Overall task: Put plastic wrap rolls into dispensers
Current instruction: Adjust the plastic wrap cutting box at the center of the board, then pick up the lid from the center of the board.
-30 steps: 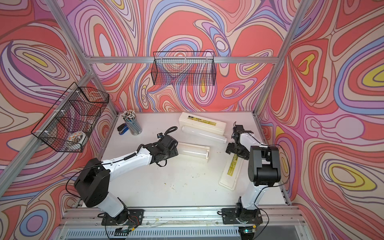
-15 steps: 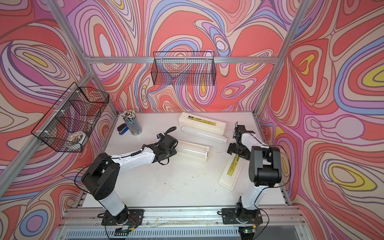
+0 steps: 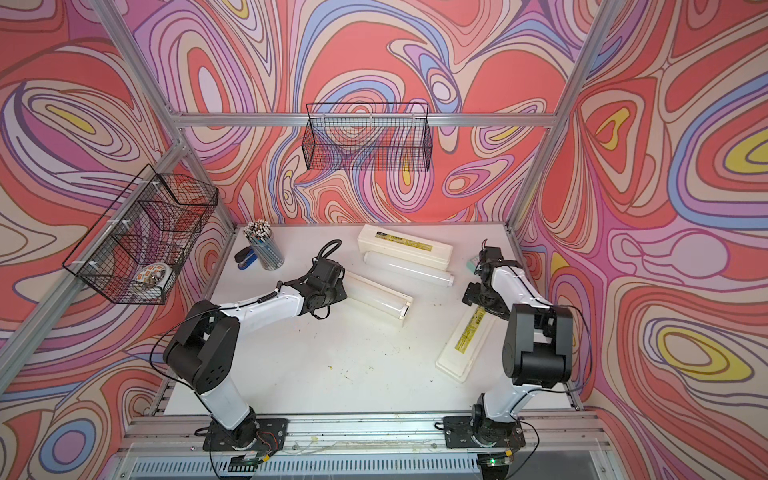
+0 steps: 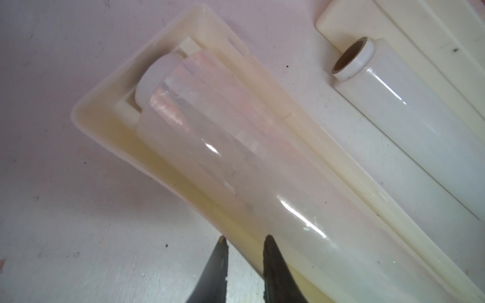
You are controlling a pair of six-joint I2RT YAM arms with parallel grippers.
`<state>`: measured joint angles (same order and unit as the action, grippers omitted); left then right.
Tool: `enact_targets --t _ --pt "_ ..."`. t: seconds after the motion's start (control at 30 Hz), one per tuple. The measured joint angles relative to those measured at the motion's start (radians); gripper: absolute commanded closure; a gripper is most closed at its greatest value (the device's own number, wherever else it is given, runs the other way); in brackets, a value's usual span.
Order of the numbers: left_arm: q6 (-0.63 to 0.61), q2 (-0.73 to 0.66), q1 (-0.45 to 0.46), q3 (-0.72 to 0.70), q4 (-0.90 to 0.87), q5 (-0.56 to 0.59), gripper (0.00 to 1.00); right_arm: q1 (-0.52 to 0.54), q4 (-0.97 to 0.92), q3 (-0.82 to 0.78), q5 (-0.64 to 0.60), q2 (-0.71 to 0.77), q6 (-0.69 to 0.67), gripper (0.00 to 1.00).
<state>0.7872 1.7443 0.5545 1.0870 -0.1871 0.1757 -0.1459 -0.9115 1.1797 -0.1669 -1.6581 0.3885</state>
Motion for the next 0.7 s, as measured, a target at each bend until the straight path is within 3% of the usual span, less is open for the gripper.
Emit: enact_targets --t 0.27,0.7 --pt "-0.096 0.0 -0.006 -0.001 -0.003 -0.029 0.03 -0.037 0.082 -0.043 0.074 -0.003 0.016 0.02" --pt "-0.124 -0.017 -0.005 -0.024 0.024 -0.064 0.0 -0.036 0.225 -0.112 0.122 -0.111 0.015 0.02"
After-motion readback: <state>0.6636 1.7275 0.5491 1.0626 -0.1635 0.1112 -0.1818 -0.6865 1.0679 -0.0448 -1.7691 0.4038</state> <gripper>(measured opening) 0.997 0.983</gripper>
